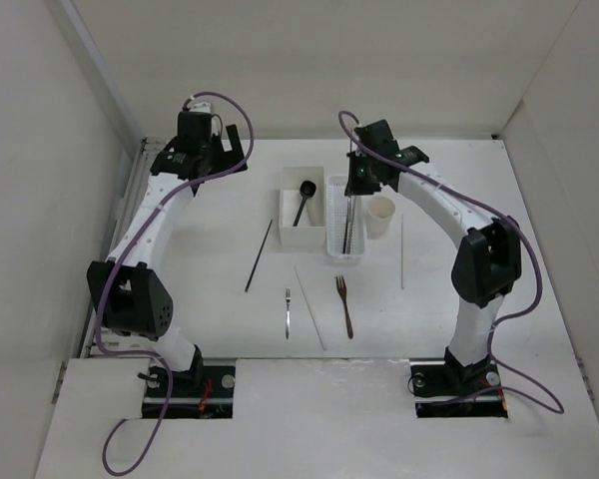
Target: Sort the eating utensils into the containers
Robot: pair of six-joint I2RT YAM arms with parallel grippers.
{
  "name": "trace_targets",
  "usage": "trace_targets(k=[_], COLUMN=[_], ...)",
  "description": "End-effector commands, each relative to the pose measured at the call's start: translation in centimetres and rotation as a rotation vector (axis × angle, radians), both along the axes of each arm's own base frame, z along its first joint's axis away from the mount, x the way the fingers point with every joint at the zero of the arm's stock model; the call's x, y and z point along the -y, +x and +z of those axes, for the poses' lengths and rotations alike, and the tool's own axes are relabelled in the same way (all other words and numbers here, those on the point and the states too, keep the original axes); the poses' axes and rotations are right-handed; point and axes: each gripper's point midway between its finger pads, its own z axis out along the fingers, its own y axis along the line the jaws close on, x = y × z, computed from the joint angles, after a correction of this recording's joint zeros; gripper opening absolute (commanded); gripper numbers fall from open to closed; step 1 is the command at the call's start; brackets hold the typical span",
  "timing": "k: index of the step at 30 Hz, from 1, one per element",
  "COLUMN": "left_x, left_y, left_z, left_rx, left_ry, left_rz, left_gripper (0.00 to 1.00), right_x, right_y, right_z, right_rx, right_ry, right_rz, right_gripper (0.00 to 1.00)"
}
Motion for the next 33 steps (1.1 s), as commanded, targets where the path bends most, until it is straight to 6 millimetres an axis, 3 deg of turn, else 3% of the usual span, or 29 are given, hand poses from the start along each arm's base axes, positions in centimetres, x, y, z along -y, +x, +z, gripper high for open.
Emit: trace_targets(k=[1, 11, 15, 18, 22, 25, 27, 28, 31, 33], left_x=[-0.9, -0.9, -1.1, -1.3, -1.5, -1.8, -1.9, -2.0, -2.0, -0.3], left_y=[-1.0, -1.4, -1.5, -1.7, -2.0, -2.5, -2.8, -3.2, -4.6, -6.0], left_z=[0.6, 0.2, 0.5, -0.4, -1.2, -2.6, -3.4, -4.5, -7.3, -10.0], left_rx=[0.017, 0.008, 0.018, -0.002, -0.022, -0.052, -0.071, -0.098, -0.167, -0.228], left_ry=[0.034, 0.036, 0.040, 0.050, 0.052, 0.073, 0.086, 0.092, 0.116, 0.128], left_rz=[0.027, 0.027, 0.034, 0.041, 0.056, 0.055, 0.048, 0.047, 0.003, -0.090], left_gripper=[1.00, 1.00, 1.00, 1.00, 1.00, 0.92, 0.83, 0.73, 0.59, 0.48], right_x=[2.5, 1.5, 1.2, 1.1, 1.1, 1.1, 1.3, 1.2, 1.1, 1.2], right_y=[-1.9, -2.3, -2.2, -2.3, -2.4, -2.4, -2.4, -2.4, -2.1, -1.9], right_z=[-4.3, -9.7, -10.0, -10.4, -10.6, -10.6, -10.2, -9.8, -8.7, -7.2], right_rx=[-0.114, -0.191, -0.200, -0.211, -0.221, -0.221, -0.218, -0.210, -0.190, -0.163], right_ry=[-0.148, -0.175, -0.157, -0.155, -0.160, -0.160, -0.161, -0.157, -0.146, -0.139], right_rz=[-0.020, -0.030, -0.040, -0.034, -0.034, -0.034, -0.047, -0.047, -0.048, -0.054], right_gripper=[0.00, 0.00, 0.00, 0.00, 0.20, 0.33, 0.35, 0.36, 0.38, 0.38])
